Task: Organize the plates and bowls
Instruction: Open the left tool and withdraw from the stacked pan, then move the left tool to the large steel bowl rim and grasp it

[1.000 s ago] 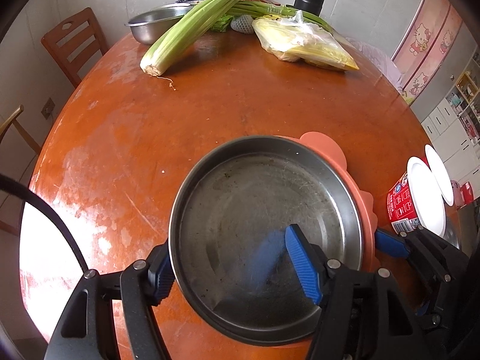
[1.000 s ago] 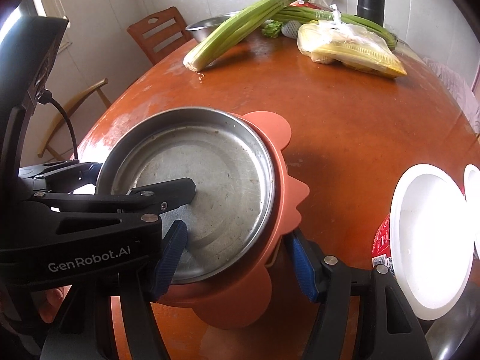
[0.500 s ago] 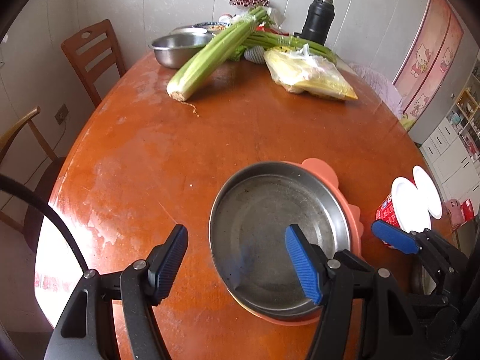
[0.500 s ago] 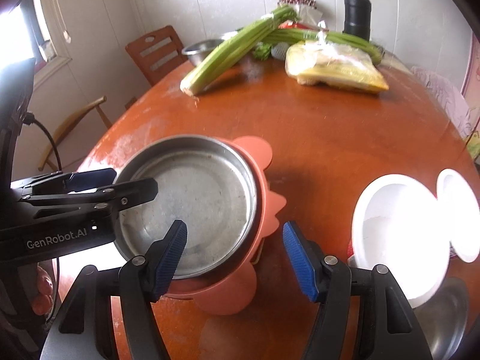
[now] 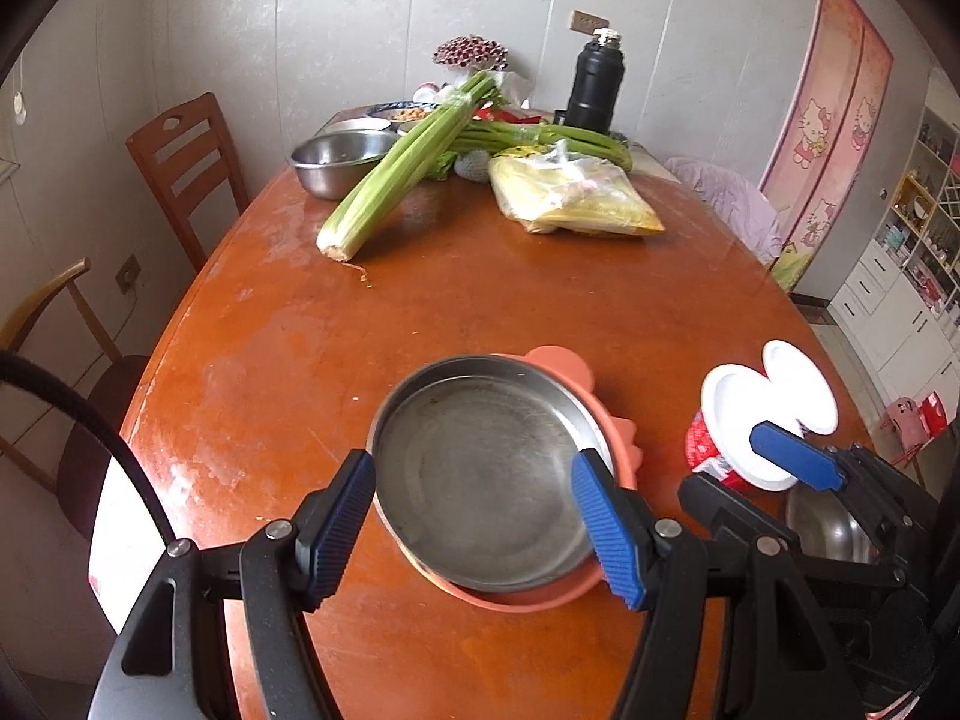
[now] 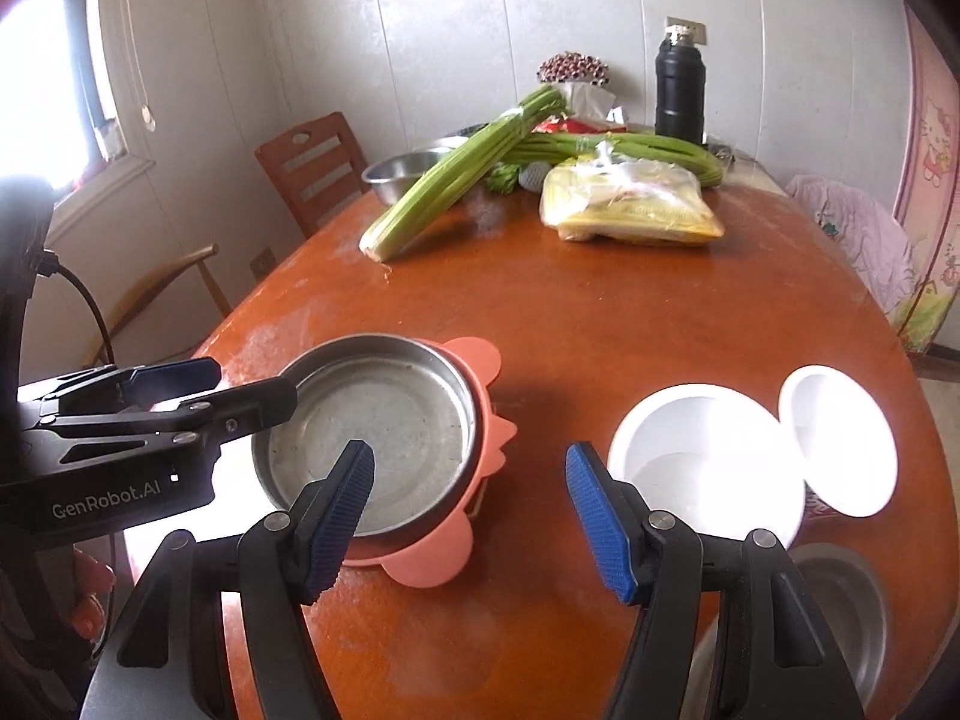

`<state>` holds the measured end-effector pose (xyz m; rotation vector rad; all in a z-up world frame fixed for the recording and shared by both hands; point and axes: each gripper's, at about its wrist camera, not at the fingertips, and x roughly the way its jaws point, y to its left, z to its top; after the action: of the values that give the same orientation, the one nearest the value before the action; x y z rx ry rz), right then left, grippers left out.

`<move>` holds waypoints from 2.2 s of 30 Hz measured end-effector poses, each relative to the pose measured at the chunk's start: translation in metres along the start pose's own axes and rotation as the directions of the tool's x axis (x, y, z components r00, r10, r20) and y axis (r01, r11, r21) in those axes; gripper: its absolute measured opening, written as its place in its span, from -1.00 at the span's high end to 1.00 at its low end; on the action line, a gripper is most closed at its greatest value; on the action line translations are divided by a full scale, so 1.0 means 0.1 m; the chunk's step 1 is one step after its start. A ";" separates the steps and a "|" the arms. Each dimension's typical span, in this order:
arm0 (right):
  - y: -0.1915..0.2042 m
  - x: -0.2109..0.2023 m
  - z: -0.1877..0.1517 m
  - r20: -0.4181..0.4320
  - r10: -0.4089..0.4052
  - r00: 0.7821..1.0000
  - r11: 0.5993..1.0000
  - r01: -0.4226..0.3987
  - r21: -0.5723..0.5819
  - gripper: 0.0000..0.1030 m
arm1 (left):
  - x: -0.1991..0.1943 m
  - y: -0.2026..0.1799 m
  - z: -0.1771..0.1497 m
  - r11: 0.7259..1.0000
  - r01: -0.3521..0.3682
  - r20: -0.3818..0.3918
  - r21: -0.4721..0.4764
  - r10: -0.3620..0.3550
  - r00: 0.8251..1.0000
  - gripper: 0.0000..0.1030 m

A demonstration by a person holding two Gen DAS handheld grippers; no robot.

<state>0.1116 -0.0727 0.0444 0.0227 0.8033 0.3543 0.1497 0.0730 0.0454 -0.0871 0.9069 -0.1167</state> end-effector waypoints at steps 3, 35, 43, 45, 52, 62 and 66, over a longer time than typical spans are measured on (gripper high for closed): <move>-0.11 -0.14 -0.01 0.026 -0.001 1.000 1.000 0.001 0.013 -0.33 | -0.09 -0.14 -0.02 1.000 0.012 0.018 0.013 -0.012 1.000 -0.31; -1.69 -1.22 -0.82 0.048 -0.159 0.986 0.977 0.150 0.152 -0.33 | -0.08 -1.79 -0.49 0.984 0.116 -0.024 0.138 -0.114 0.993 -0.34; -1.86 -1.08 -1.04 -0.024 -0.167 0.986 0.974 0.168 0.149 -0.33 | 0.20 -2.03 -0.62 0.978 0.128 -0.093 0.164 -0.114 0.989 -0.35; -1.87 -1.03 -1.07 -0.037 -0.167 0.985 0.975 0.171 0.146 -0.33 | 0.27 -2.07 -0.65 0.977 0.131 -0.113 0.171 -0.112 0.987 -0.35; -1.93 -0.83 -1.15 -0.089 -0.154 0.984 0.976 0.165 0.142 -0.32 | 0.51 -2.15 -0.69 0.978 0.126 -0.164 0.169 -0.098 0.982 -0.35; -1.98 -0.68 -1.21 -0.119 -0.143 0.983 0.978 0.158 0.135 -0.09 | 0.69 -2.24 -0.73 0.978 0.106 -0.191 0.179 -0.071 0.979 -0.35; -1.95 -0.63 -1.22 -0.128 -0.120 0.984 0.984 0.135 0.115 0.08 | 0.71 -2.28 -0.75 0.976 0.108 -0.197 0.187 -0.070 0.978 -0.30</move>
<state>0.0436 -0.2904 -0.0263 0.0657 0.9412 0.1847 0.1195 -0.1648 -0.0279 0.0690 1.0766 -0.3022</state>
